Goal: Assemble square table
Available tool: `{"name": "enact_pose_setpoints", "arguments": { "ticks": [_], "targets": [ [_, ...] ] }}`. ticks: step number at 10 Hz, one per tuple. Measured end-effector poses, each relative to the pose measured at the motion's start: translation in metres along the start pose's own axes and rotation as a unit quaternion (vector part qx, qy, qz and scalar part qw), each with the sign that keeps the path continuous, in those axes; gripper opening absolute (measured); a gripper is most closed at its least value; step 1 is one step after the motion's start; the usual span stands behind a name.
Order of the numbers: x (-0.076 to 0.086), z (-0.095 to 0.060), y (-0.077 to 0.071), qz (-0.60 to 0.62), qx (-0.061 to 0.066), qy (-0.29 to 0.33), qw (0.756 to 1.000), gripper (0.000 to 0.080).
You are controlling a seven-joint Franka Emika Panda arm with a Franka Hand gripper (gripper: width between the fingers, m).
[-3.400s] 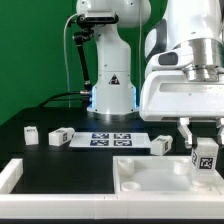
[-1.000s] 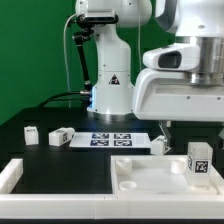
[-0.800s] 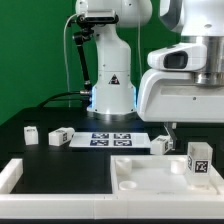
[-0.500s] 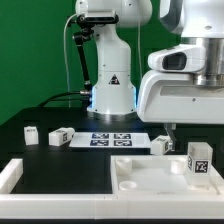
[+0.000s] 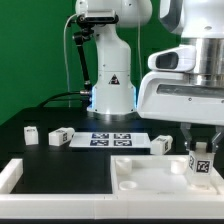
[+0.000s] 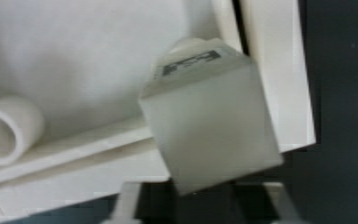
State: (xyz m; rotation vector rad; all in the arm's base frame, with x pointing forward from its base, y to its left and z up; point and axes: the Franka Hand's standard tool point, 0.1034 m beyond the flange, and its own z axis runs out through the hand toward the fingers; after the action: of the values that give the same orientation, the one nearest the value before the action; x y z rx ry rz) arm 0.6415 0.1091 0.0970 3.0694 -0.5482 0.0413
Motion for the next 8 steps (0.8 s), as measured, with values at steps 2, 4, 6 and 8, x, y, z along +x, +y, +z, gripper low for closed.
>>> {"name": "enact_pose_setpoints", "arguments": {
  "ticks": [2,4,6,8],
  "targets": [
    [-0.0001,0.0000,-0.0001,0.078,0.000,0.000,0.997,0.0009],
    [0.0000,0.0000,0.0000,0.083,0.000,0.000,0.997,0.0002],
    [0.0007,-0.0003,0.0005,0.076,0.001,0.001,0.997,0.0001],
    [0.0059,-0.0029,0.0024,0.030,0.018,0.008,0.999,0.0222]
  ]
}}
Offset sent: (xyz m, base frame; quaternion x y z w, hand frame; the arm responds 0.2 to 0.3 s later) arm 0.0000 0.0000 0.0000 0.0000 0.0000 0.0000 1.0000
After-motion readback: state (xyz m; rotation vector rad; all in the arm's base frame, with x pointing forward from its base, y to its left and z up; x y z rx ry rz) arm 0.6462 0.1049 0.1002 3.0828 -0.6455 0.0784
